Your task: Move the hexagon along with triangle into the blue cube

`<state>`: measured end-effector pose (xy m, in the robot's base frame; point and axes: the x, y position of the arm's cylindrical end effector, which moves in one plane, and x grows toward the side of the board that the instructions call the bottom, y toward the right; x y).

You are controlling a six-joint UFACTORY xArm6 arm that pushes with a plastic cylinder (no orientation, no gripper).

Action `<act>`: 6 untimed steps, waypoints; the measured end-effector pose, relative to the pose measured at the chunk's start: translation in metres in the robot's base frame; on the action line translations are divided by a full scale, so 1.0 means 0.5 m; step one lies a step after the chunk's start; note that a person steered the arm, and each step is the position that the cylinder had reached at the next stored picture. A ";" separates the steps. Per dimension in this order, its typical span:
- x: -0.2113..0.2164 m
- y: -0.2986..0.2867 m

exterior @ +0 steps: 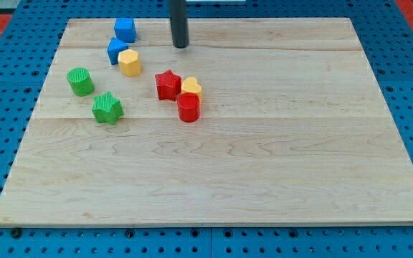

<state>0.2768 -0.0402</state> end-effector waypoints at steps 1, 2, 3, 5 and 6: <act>0.064 -0.032; 0.144 -0.101; 0.152 -0.160; 0.109 -0.225; 0.091 -0.263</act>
